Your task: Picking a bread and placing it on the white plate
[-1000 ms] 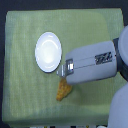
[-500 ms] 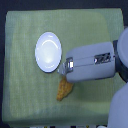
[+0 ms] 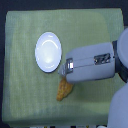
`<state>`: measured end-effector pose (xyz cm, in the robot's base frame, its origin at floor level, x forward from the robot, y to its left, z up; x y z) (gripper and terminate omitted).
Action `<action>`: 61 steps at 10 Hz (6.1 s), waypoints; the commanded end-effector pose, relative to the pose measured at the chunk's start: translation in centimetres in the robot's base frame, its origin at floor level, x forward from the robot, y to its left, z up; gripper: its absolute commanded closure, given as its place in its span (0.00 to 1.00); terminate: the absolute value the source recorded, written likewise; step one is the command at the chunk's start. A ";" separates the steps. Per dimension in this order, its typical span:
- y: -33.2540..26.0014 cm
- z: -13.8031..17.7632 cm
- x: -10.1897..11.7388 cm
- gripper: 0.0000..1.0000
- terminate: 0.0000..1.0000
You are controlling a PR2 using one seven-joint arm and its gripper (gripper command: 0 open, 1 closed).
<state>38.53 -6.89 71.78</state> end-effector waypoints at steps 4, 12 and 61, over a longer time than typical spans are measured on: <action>0.4 1.5 -0.6 1.00 0.00; 1.0 3.3 -0.2 1.00 0.00; 14.7 14.0 16.9 0.00 0.00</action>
<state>55.79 8.60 83.92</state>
